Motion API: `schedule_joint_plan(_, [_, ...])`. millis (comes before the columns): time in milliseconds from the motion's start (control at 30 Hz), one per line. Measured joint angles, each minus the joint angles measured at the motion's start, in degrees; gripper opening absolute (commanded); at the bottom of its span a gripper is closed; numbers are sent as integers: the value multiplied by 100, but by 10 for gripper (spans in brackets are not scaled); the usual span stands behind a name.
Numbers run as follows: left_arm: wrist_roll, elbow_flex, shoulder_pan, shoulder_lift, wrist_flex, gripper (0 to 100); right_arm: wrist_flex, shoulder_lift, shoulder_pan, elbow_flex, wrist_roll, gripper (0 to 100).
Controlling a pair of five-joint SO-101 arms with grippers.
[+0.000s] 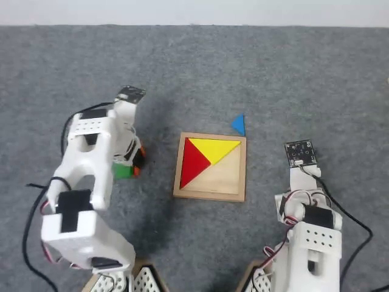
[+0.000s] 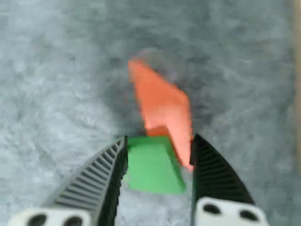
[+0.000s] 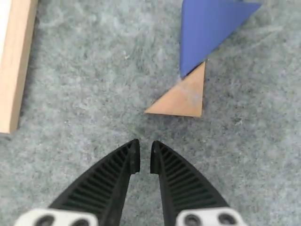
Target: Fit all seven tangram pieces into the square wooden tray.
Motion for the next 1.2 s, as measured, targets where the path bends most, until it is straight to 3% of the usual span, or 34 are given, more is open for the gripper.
schedule_joint_plan(267, [-264, -580, -237, 0, 387, 213, 0, 0, -79, 35, 9, 58])
schedule_joint_plan(533, [-281, -1020, 0, -185, 897, 213, 0, 0, -79, 35, 9, 58])
schedule_joint_plan(733, [-149, -1020, 589, 97, 835, 213, 0, 0, -79, 35, 9, 58])
schedule_joint_plan(1000, [9, -1160, 334, 1134, 334, 189, 0, 0, -79, 35, 9, 58])
schedule_joint_plan(1200, [-97, -1178, 290, 1169, 334, 178, 0, 0, -79, 35, 9, 58])
